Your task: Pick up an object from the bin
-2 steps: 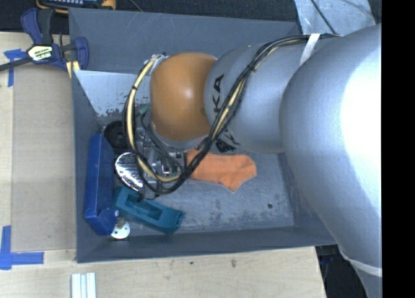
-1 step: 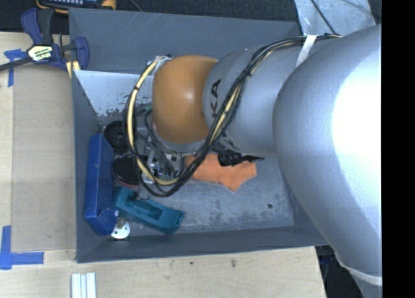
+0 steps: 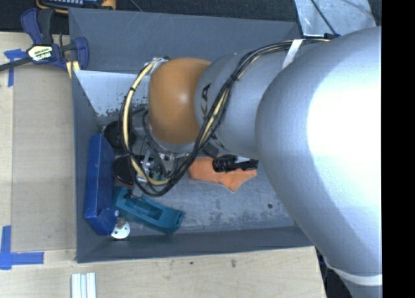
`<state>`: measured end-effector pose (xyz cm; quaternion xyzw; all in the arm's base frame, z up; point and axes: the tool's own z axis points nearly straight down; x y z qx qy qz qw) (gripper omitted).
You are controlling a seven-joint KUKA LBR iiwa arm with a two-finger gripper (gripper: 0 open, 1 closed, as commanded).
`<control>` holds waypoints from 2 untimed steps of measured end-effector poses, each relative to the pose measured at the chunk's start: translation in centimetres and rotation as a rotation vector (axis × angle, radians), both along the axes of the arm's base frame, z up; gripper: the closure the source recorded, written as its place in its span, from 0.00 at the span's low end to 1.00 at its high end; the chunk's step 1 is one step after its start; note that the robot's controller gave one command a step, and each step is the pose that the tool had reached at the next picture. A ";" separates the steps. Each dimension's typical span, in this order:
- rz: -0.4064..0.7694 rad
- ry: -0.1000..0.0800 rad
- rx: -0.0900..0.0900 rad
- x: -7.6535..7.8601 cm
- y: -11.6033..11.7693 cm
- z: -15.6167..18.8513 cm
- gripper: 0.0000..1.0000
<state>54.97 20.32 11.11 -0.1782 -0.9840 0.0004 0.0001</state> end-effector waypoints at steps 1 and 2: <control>-0.001 0.011 -0.010 3.5 1.2 -2.4 1.00; -0.001 0.011 -0.011 3.5 1.1 -2.4 1.00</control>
Offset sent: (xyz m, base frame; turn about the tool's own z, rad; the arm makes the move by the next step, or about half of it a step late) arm 0.0000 0.0000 0.0000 0.0000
